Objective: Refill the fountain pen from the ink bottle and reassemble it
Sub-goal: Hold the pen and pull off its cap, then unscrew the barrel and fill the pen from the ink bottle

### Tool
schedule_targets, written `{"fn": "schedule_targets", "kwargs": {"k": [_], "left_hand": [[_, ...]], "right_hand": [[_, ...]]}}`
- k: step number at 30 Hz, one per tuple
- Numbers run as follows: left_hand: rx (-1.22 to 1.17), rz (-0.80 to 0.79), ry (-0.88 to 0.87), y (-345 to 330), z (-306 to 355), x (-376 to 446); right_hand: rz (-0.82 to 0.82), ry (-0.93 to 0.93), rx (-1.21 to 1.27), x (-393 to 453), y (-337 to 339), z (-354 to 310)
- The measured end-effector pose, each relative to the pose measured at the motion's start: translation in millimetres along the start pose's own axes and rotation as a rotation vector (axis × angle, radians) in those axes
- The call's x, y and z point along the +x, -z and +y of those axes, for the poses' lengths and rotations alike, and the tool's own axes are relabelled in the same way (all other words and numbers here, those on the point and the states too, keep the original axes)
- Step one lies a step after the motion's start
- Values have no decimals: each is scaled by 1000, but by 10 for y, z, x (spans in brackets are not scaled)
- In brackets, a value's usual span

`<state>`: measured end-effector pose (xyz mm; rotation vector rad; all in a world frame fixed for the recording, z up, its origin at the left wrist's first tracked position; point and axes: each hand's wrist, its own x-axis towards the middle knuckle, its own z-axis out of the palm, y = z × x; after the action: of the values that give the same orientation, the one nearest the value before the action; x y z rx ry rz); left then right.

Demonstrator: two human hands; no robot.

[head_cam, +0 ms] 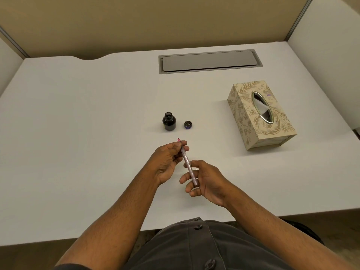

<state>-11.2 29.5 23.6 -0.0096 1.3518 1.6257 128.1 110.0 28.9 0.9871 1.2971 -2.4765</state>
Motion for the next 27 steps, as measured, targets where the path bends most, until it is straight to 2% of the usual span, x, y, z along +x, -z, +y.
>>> {"fn": "schedule_targets", "kwargs": {"k": [11,14,18,21,24,27], "left_hand": [[-34,126,-49,128,243,77],[-32,123,-33,136,232,75],[-8,105,20,102,121,48],[-8,77,47,87,51,22],[0,71,51,82,36,8],[1,79,48,89,43,1]], "right_hand": [[1,4,-244,-57,122,65],[240,46,-340,22,178,83],[580,218,-664,151,328,54],[743,300,-818,242,433,-9],[899,306,-950,333,542,-86],[958,276,-1021,394,628,-102]]}}
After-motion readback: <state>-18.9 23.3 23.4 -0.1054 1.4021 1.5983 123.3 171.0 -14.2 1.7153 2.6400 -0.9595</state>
